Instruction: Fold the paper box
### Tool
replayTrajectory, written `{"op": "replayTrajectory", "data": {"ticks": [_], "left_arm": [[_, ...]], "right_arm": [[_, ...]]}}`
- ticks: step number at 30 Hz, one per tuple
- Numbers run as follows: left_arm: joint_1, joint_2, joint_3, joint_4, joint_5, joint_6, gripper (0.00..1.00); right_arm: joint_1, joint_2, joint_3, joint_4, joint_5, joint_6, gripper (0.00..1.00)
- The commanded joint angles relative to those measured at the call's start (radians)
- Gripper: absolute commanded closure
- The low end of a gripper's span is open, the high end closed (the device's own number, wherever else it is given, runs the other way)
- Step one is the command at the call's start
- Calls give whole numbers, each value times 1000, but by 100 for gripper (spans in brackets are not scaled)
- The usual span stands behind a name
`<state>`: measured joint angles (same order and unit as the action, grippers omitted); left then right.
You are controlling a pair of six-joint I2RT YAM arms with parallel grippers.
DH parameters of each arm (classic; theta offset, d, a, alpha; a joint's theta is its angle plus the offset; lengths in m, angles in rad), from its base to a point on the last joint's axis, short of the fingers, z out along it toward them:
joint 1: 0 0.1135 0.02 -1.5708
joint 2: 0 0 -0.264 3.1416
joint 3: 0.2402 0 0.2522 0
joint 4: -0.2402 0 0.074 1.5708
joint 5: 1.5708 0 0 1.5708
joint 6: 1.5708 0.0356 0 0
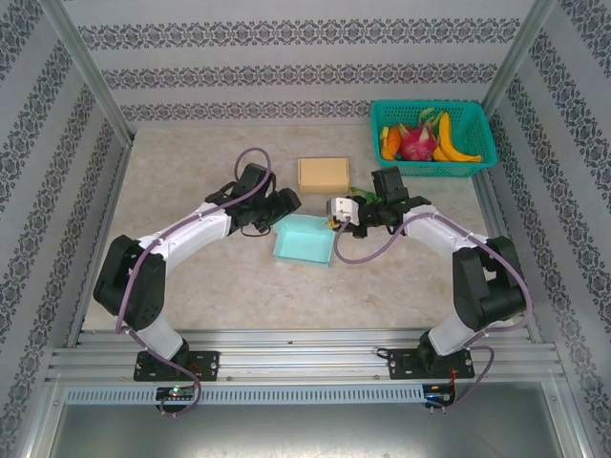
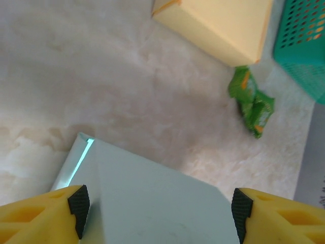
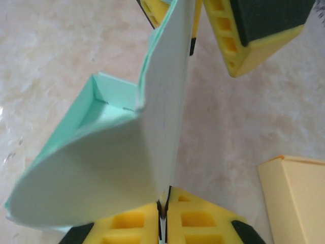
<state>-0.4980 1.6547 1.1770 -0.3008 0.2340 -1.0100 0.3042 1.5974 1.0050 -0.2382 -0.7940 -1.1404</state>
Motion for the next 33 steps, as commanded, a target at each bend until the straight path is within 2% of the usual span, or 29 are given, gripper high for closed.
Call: {"op": "replayTrajectory", "data": {"ticks": [1,11,18,22,26,31,33], "left_arm": [[-26,11,-26,44,-17,-23,25],[-81,-26,-90,61,-127,-67,29],[-105,-44,-137,59,-183,-79,29],[-111,-51,-156,54,-201,-84,30],[-121,-70,-172,48,-226,-89,30],[-135,-82,-185,44,-261,-92,29],[-141,-83,-190,47,-267,-93,29]], "right_arm": [[9,18,53,-161,83,-70,85],[22,-29,57,-321,283,-108,59],[21,-136,11,-319,364,-80,51],[20,-215,-32,-250,382,5,46],[30,-281,-48,-131,440,291,47],[89,-285,10,-32,650,888,51],[128,-270,40,-65,755,1123,46]]}}
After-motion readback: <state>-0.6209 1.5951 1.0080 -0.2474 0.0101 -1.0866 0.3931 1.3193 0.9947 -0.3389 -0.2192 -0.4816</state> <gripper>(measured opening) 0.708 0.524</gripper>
